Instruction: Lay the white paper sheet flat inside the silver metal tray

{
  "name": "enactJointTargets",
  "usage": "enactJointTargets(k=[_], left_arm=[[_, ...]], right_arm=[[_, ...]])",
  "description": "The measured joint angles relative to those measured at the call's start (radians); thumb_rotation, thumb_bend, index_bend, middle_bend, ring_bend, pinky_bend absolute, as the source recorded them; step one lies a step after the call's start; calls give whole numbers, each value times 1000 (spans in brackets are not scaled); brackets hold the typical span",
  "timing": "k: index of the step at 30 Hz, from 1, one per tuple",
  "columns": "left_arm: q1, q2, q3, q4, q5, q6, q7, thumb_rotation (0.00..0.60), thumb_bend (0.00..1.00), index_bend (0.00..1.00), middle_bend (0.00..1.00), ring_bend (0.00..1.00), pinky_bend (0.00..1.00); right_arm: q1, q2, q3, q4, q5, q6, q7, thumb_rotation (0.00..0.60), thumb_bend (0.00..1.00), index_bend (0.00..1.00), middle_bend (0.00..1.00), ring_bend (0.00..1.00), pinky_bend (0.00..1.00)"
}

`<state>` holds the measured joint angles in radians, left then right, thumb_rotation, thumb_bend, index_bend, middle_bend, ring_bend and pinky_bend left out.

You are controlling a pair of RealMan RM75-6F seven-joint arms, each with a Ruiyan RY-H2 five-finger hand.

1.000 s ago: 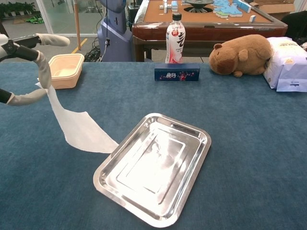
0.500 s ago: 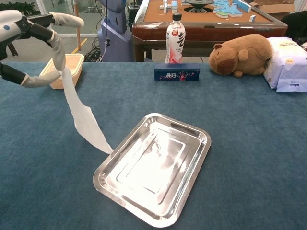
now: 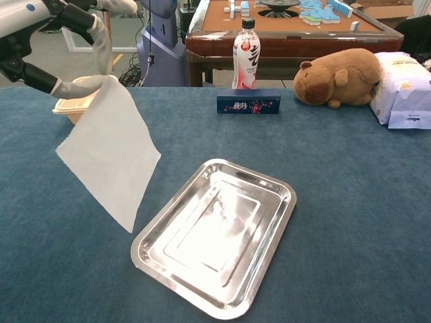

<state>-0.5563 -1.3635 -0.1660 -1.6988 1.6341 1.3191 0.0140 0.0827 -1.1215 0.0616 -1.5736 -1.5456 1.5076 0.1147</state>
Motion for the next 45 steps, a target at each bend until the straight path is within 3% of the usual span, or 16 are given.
enactJointTargets(k=[20, 45], left_arm=[[-51, -81, -14, -70, -35, -43, 97, 600, 438, 689, 102, 0, 230], [16, -152, 84, 162, -54, -8, -103, 600, 437, 689, 105, 0, 230]], right_arm=[[-4, 6, 1, 0, -2, 8, 16, 600, 57, 476, 493, 395, 421], [-14, 22, 11, -10, 10, 25, 29, 600, 56, 476, 493, 395, 421]])
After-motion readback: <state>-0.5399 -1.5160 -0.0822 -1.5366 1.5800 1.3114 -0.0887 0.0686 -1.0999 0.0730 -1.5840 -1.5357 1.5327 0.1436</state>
